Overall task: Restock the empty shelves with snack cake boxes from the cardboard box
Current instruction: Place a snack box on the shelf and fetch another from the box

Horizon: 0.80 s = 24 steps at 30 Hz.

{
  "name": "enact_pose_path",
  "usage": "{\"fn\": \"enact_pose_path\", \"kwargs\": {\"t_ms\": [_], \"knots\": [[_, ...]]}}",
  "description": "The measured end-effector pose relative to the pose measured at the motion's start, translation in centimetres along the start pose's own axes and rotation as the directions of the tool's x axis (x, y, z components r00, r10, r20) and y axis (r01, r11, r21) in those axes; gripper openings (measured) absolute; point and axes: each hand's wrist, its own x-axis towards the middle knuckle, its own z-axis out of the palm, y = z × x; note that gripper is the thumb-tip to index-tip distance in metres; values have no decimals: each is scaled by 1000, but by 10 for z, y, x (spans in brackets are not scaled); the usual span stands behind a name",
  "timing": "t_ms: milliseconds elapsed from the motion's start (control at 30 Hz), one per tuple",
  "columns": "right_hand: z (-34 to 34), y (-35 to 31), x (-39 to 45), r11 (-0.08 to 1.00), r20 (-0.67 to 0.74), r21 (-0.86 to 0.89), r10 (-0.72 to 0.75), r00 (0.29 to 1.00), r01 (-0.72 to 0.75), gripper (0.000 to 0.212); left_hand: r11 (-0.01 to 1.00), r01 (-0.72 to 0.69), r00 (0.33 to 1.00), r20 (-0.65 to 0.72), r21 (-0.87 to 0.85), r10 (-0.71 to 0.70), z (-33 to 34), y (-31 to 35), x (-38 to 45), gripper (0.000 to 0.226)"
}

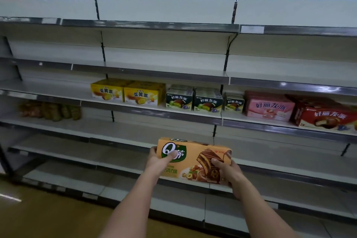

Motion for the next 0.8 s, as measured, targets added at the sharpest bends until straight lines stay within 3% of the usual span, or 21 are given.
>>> {"fn": "enact_pose_path", "kwargs": {"t_ms": [333,467,633,800], "knots": [[-38,7,-5,999,-221,40,17,975,-8,61,997,-13,986,165,78,0,49,-5,28,56],[-81,14,-12,996,-310,87,33,950,-7,65,995,-59,953,303,83,31,98,-7,30,44],[-151,14,-13,984,-462,172,35,886,51,81,980,-152,890,449,131,78,175,4,25,51],[-215,14,-18,957,-558,232,-15,830,174,81,946,-255,838,534,203,111,248,12,20,52]]}}
